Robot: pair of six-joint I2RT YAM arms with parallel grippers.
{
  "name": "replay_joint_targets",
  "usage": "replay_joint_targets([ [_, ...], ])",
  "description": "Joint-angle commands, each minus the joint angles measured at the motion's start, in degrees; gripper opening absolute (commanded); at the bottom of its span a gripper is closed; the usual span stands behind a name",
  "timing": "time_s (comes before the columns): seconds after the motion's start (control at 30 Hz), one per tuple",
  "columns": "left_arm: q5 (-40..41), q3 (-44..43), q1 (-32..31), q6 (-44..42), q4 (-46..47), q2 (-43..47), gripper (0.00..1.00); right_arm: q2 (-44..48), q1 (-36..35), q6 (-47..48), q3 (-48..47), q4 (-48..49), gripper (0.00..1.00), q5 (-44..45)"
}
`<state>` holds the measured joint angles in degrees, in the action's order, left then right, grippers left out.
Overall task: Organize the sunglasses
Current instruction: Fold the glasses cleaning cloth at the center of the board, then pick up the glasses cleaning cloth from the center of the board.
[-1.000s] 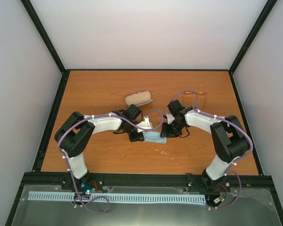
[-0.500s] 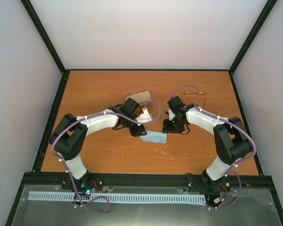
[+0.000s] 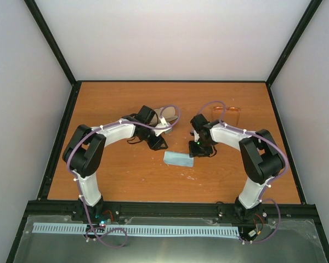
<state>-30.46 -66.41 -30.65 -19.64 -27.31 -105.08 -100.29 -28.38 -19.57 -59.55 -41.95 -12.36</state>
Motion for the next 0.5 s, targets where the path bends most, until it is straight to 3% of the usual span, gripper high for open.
replay_joint_targets([
  [0.0, -1.9, -2.9, -0.2, 0.9, -1.1, -1.0, 0.43, -1.9, -1.5, -0.7, -1.5, 0.0, 0.37, 1.1],
  [0.2, -1.8, -2.9, -0.1, 1.0, -0.7, -1.9, 0.42, -3.3, -2.7, -1.2, -1.7, 0.0, 0.32, 0.7],
  [0.47, -2.2, -2.7, -0.1, 0.4, -1.3, -3.2, 0.42, -5.2, -4.1, -1.9, -1.4, 0.1, 0.14, 0.8],
])
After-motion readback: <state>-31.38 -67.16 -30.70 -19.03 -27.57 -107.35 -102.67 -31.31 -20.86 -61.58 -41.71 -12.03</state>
